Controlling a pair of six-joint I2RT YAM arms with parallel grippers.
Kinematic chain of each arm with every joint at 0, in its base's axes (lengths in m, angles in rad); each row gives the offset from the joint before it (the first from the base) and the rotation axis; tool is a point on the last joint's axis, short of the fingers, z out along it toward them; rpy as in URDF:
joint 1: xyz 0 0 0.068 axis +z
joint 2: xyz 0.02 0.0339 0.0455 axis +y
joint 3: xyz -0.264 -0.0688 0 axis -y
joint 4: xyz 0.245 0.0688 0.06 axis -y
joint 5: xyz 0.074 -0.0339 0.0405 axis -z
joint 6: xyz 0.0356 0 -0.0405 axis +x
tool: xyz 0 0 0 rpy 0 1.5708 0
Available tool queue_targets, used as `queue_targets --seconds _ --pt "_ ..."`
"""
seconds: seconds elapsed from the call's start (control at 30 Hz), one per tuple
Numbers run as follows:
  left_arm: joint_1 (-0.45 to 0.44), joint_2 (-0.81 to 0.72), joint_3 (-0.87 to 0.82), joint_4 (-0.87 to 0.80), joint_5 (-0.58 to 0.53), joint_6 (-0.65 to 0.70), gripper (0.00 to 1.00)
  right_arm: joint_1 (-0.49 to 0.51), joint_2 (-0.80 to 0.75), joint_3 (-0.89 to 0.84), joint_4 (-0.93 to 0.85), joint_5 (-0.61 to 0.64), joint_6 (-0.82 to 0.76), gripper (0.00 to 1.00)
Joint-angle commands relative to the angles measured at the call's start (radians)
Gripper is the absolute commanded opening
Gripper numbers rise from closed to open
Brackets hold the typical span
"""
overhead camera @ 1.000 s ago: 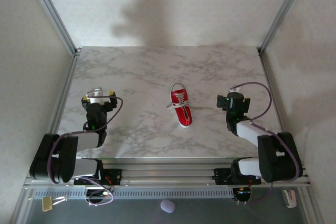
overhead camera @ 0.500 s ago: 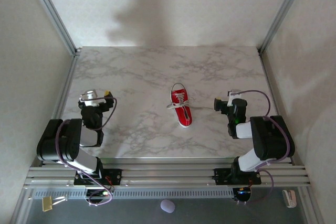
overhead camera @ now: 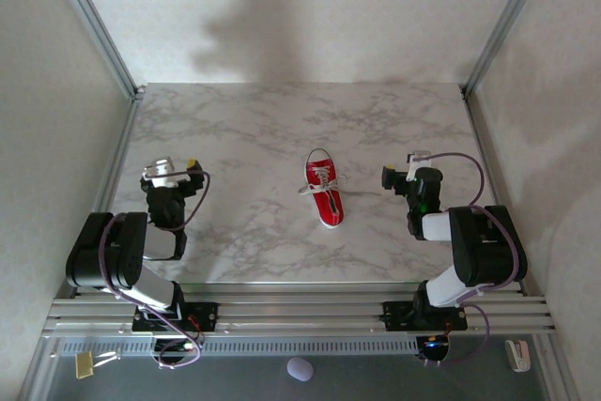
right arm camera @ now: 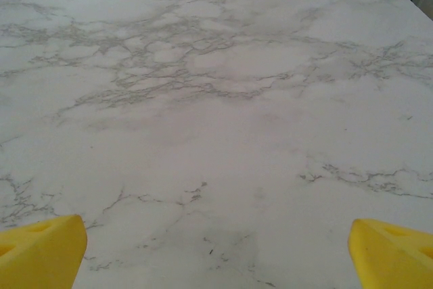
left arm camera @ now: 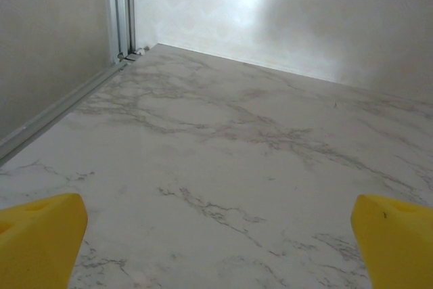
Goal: Tie the shoes
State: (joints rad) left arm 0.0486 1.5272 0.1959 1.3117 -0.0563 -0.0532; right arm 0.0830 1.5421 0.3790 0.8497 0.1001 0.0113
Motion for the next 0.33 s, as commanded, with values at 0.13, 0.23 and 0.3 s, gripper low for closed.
queue_targets --seconds 0.13,0.23,0.3 --pt "-0.006 0.013 0.027 -0.006 -0.006 0.003 1.00 -0.007 0.003 0.014 0.000 -0.009 0.003 0.99" --pt "-0.006 0.013 0.027 -0.009 -0.007 0.004 1.00 -0.007 0.003 0.014 0.001 -0.010 0.003 0.99" --pt "-0.006 0.010 0.021 0.002 -0.004 0.005 1.00 -0.006 0.003 0.014 0.000 -0.010 0.003 0.99"
